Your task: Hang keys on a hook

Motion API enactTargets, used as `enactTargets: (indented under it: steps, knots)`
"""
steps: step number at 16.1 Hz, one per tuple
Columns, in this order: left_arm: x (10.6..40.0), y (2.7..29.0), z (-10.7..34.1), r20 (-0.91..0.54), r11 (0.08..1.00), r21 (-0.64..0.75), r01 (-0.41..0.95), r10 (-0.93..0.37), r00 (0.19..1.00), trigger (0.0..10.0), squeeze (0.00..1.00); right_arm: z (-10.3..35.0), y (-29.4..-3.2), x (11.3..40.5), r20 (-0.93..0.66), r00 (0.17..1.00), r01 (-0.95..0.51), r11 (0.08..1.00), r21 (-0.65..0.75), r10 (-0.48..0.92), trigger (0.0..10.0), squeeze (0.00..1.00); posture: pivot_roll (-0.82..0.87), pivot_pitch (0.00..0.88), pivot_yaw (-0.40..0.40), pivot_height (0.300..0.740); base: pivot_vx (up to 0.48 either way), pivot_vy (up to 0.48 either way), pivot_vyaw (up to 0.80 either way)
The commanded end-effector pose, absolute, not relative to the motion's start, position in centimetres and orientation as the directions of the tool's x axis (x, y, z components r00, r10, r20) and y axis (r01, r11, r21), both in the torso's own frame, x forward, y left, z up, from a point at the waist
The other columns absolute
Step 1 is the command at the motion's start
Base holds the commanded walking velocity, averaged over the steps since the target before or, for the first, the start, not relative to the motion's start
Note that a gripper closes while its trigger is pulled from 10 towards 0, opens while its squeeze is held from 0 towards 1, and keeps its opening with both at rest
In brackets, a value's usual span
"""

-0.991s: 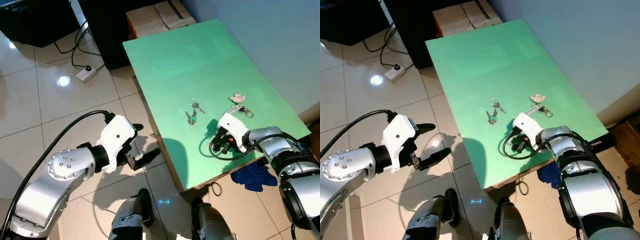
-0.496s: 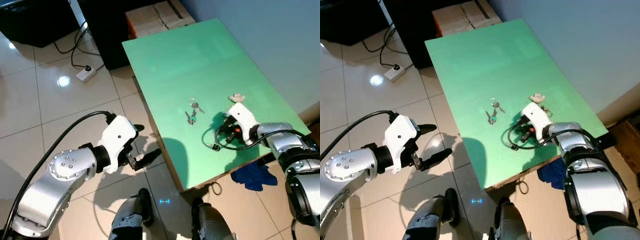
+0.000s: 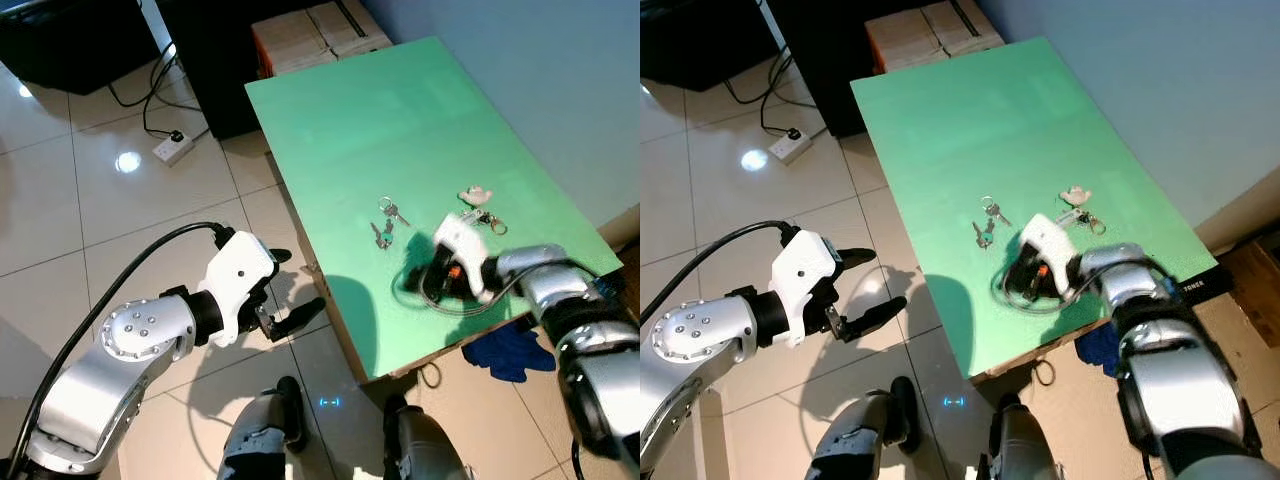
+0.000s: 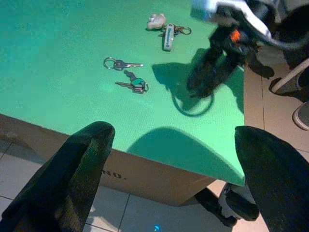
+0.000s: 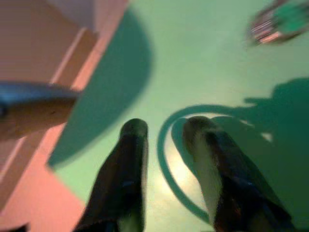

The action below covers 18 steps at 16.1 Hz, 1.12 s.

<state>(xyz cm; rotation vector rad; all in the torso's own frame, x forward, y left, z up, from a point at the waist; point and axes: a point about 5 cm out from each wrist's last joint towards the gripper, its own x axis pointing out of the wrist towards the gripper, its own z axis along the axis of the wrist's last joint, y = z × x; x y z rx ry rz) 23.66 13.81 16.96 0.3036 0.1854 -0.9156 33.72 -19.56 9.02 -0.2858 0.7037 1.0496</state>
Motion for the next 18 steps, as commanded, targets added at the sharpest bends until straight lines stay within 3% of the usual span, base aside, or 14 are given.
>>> enactTargets:
  steps: [1, 5, 7, 13, 18]
  knots:
    - [23.3, 13.8, 16.5, -0.306, 0.557, 0.165, 0.814, -0.756, 0.579, 10.0, 0.00, 8.2, -19.3, 33.0, -0.672, 0.244, -0.881, 0.450, 0.148, 0.699, 10.0, 1.00, 0.03, 0.307, 0.057, 0.740, 0.000, 0.000, 0.00]
    - [23.1, 13.9, 16.3, -0.312, 0.554, 0.161, 0.817, -0.757, 0.575, 10.0, 0.00, 7.0, -19.1, 32.2, -0.728, 0.185, -0.897, 0.416, 0.148, 0.660, 10.0, 1.00, 0.03, 0.299, 0.051, 0.740, 0.000, 0.000, 0.00]
    - [23.1, 14.1, 16.1, -0.314, 0.555, 0.164, 0.815, -0.754, 0.577, 10.0, 0.00, 6.7, -19.6, 32.5, -0.768, 0.257, -0.888, 0.456, 0.051, 0.587, 10.0, 1.00, 0.03, 0.294, 0.049, 0.740, 0.000, 0.000, 0.00]
    - [22.9, 13.9, 15.8, -0.315, 0.550, 0.165, 0.819, -0.757, 0.572, 10.0, 0.00, 6.9, -20.8, 32.8, -0.803, 0.322, -0.868, 0.495, -0.039, 0.502, 10.0, 1.00, 0.03, 0.285, 0.055, 0.740, 0.000, 0.000, 0.00]
    - [22.9, 13.8, 15.6, -0.315, 0.547, 0.170, 0.819, -0.758, 0.572, 10.0, 0.00, 7.7, -21.5, 33.7, -0.795, 0.429, -0.837, 0.518, -0.173, 0.428, 10.0, 1.00, 0.03, 0.287, 0.059, 0.740, 0.000, 0.000, 0.00]
